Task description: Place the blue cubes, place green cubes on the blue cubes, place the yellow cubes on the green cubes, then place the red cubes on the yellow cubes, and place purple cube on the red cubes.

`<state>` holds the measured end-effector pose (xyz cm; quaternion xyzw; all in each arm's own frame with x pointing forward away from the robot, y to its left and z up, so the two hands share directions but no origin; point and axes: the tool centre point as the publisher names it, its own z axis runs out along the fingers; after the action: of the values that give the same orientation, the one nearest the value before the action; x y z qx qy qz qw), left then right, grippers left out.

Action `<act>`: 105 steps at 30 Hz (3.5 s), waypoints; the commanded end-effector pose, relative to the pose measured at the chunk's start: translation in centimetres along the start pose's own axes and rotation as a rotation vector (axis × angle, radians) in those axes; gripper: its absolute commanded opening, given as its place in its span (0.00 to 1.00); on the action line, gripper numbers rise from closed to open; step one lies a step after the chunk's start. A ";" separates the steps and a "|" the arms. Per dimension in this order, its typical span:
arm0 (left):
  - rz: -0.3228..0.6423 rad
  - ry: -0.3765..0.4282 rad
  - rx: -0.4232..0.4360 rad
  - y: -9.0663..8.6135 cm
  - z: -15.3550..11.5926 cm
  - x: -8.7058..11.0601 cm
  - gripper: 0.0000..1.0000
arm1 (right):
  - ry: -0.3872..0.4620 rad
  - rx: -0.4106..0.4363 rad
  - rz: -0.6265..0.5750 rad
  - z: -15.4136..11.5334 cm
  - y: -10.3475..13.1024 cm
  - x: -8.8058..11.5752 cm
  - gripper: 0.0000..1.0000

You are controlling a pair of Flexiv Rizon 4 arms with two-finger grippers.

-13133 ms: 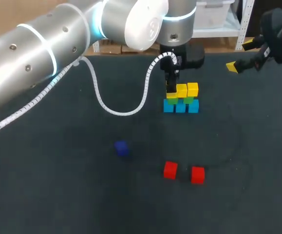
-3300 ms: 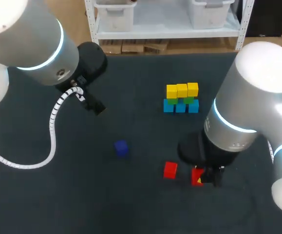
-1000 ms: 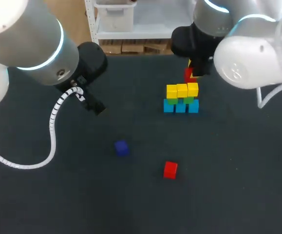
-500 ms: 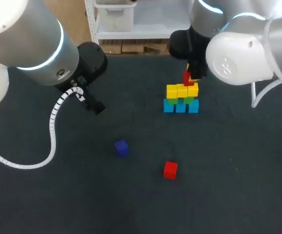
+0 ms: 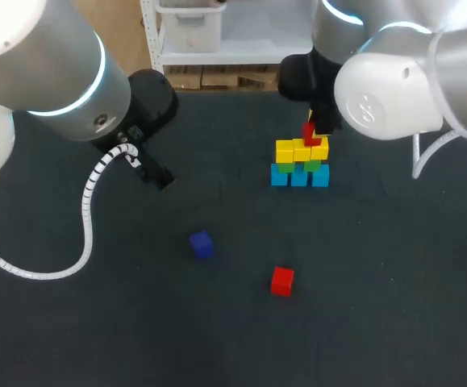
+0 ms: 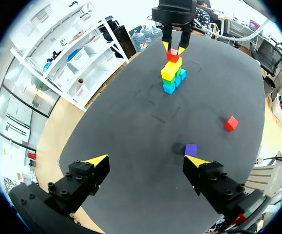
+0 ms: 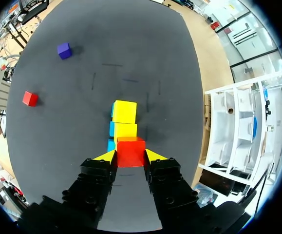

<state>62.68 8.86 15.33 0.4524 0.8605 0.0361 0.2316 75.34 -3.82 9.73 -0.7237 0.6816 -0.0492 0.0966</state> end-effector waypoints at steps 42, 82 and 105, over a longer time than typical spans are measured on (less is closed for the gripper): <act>0.001 0.002 0.002 0.1 0.0 -0.1 1.00 | -0.006 0.001 -0.014 0.5 0.0 -0.1 0.49; 0.001 0.002 0.002 0.1 0.0 -0.1 1.00 | -0.272 0.164 0.284 -8.5 -1.9 6.5 1.00; 0.001 0.002 0.002 0.1 0.0 -0.1 1.00 | -0.519 0.333 0.625 -12.0 -1.5 14.4 1.00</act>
<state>62.68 8.86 15.33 0.4524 0.8605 0.0361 0.2316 76.42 -18.12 21.02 -0.4584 0.8070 0.0659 0.3664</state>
